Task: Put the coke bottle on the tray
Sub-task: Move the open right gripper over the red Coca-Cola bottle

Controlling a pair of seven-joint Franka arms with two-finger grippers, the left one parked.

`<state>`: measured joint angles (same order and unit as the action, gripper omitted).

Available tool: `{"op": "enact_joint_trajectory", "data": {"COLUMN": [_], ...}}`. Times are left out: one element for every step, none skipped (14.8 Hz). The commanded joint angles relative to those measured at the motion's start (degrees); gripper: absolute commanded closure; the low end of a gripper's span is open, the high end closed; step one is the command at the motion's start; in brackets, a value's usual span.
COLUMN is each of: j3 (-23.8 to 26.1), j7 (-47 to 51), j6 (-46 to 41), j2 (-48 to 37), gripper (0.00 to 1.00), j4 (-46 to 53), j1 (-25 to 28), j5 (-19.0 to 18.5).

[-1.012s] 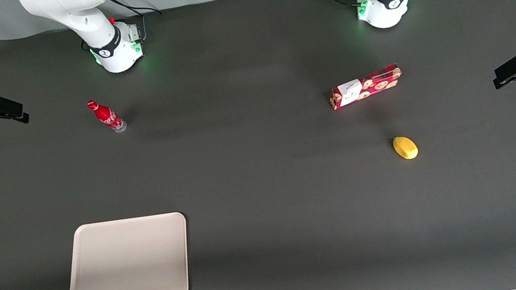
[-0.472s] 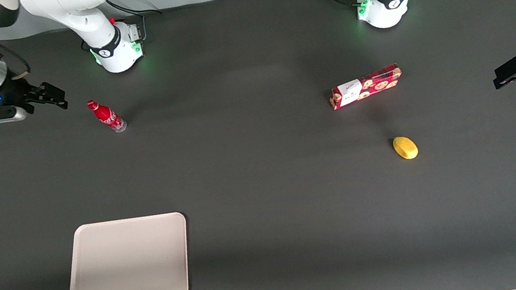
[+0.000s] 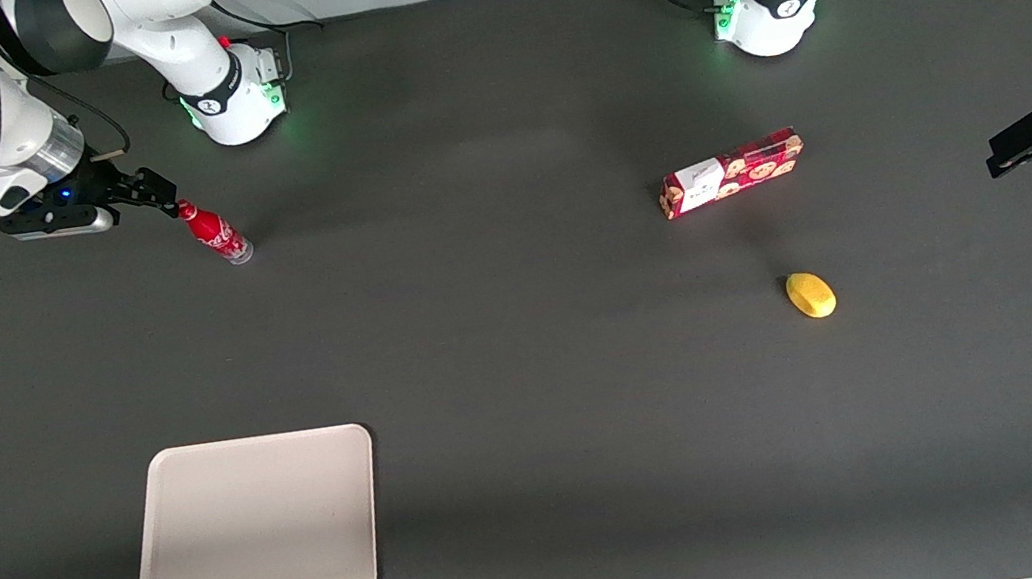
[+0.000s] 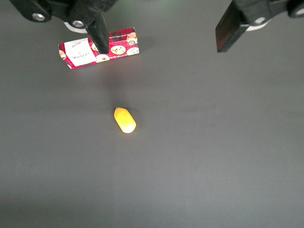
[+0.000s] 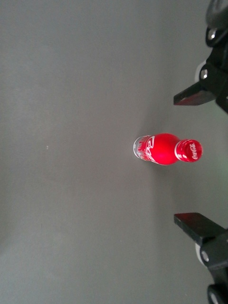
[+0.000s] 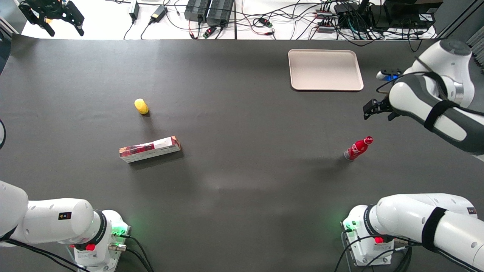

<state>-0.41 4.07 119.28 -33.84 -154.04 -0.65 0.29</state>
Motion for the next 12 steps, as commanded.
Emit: {"op": "enact_joint_trajectory", "data": {"j3": [-0.2,-0.2,-0.2,-0.2,-0.2,-0.2,-0.2,-0.2,-0.2,-0.2,-0.5,-0.5], "j7": [0.9,1.0,1.0,1.4,3.0,3.6,3.6,3.6,3.6,3.7,4.2,5.0], "j6": [6.4,8.1,9.8,10.3,10.4,10.4,10.5,10.5,10.9,12.3,14.4,15.4], "j2": [-2.2,-2.1,-2.0,-1.7,-1.6,-1.7,-1.5,-1.4,-1.1,-0.6,-0.5,-0.4], "gripper": [0.00,0.00,0.00,0.00,0.00,0.00,0.00,0.00,0.00,0.00,0.00,0.00], "j4": [-6.8,-8.3,-9.7,-10.4,-10.7,-11.3,-11.6,-12.0,-12.1,-12.9,-14.3,-15.1], "j1": [-0.9,-0.9,-0.9,-0.9,-0.9,-0.9,-0.9,-1.0,-0.9,-1.0,-1.3,-1.8], "j5": [1.0,1.1,1.1,1.1,1.1,1.1,1.1,1.1,1.1,1.1,1.2,1.2]}}
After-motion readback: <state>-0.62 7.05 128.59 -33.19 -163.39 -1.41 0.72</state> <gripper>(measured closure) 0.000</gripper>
